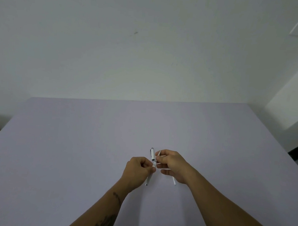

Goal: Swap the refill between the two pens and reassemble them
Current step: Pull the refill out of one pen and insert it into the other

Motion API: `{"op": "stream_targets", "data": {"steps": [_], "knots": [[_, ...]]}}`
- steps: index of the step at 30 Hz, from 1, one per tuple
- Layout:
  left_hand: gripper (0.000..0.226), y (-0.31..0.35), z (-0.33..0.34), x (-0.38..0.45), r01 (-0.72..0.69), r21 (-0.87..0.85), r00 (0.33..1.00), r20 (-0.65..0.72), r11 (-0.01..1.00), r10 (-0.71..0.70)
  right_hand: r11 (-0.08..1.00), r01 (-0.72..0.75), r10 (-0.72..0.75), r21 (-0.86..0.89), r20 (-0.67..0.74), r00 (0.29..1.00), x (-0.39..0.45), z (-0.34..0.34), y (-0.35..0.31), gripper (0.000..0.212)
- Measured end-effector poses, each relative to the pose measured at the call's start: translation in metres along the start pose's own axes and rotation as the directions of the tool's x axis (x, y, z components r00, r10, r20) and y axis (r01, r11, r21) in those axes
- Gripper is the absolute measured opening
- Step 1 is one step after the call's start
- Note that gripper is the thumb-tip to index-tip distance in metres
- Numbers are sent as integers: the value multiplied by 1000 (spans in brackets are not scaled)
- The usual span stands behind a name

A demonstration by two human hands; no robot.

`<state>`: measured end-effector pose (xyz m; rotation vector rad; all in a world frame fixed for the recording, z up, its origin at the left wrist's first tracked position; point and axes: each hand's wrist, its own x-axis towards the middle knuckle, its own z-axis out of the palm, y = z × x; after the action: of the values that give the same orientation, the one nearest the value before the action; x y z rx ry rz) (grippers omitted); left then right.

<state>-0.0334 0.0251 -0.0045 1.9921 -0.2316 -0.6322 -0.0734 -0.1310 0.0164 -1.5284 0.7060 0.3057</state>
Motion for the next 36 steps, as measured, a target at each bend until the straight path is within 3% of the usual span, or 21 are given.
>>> {"op": "stream_targets", "data": {"steps": [36], "knots": [[6,-8,-1,0,24,39,999,47,999,-26,998,-47,48,-33,22,999,5,1,6,15]]}}
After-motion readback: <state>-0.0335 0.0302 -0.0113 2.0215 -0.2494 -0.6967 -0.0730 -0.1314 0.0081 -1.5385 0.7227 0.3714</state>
